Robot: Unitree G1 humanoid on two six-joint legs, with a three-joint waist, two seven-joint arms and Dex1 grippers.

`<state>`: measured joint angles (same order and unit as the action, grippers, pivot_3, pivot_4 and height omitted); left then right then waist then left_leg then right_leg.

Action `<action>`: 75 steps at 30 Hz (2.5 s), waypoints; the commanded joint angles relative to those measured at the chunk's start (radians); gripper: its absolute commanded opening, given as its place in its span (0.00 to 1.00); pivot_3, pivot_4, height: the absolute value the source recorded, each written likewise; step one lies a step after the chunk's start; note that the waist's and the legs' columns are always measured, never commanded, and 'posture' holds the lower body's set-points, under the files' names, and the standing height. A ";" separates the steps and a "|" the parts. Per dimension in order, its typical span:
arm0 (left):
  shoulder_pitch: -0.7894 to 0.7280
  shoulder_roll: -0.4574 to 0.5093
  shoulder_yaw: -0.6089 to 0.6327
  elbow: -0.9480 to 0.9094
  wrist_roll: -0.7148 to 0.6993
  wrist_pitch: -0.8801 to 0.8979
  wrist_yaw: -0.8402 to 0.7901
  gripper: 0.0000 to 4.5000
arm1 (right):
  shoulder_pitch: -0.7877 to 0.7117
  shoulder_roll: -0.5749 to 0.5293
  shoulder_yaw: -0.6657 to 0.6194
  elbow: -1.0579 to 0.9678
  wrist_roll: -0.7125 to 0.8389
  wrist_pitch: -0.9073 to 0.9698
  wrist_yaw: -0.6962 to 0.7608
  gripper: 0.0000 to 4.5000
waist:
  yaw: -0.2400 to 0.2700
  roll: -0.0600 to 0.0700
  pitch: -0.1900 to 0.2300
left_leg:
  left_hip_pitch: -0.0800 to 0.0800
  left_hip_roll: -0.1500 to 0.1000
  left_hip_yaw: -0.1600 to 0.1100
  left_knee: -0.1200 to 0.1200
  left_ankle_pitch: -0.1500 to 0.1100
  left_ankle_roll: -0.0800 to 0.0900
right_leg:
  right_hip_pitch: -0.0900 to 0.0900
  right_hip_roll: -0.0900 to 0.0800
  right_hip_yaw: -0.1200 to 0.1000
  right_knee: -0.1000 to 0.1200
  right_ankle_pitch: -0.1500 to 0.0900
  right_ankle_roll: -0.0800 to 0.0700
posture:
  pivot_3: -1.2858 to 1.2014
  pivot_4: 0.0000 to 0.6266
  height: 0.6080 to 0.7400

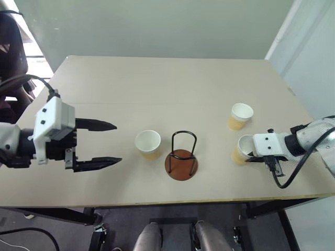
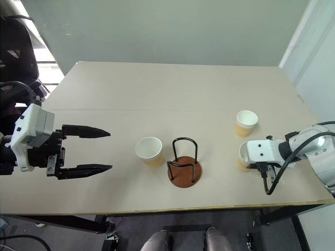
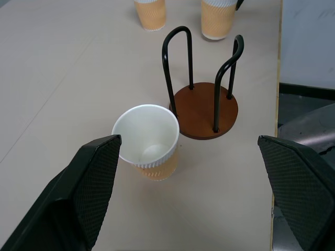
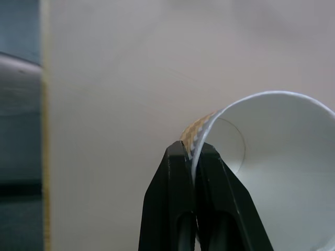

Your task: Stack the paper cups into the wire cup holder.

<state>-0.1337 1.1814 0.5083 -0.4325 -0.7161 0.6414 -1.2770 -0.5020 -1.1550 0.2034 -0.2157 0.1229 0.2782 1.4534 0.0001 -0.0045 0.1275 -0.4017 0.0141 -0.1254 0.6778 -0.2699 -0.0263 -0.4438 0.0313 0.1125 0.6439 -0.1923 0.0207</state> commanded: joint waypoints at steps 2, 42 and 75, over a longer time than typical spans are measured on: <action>-0.007 0.015 0.029 0.003 0.001 -0.011 0.003 1.00 | -0.291 0.028 -0.110 0.024 0.196 0.078 0.106 0.01 | -0.005 0.002 0.001 | -0.001 0.000 0.001 0.000 0.000 0.000 | -0.001 0.000 0.001 0.000 0.000 0.000 | 0.52 0.24 1.00; 0.047 0.015 0.081 -0.033 0.003 0.009 0.031 1.00 | -0.429 0.368 0.146 -0.069 0.186 0.159 0.060 0.01 | -0.011 0.000 0.000 | 0.000 0.002 -0.001 -0.007 0.004 -0.003 | -0.004 0.002 -0.002 0.002 -0.001 -0.012 | 0.52 0.24 1.00; 0.007 0.025 0.035 -0.008 0.006 -0.011 0.036 1.00 | -0.705 0.290 0.131 0.851 -0.186 -0.336 -0.049 0.99 | 0.000 -0.001 -0.001 | 0.001 0.003 -0.003 -0.010 0.004 -0.003 | -0.005 0.000 -0.003 0.001 0.001 -0.013 | 0.52 0.24 1.00</action>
<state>-0.1036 1.1922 0.5421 -0.4342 -0.7112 0.6517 -1.2415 -1.1914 -0.8776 0.3226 0.5762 -0.0276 0.0038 1.4084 0.0004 -0.0055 0.1268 -0.4012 0.0171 -0.1286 0.6663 -0.2661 -0.0289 -0.4495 0.0314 0.1097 0.6454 -0.1902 0.0090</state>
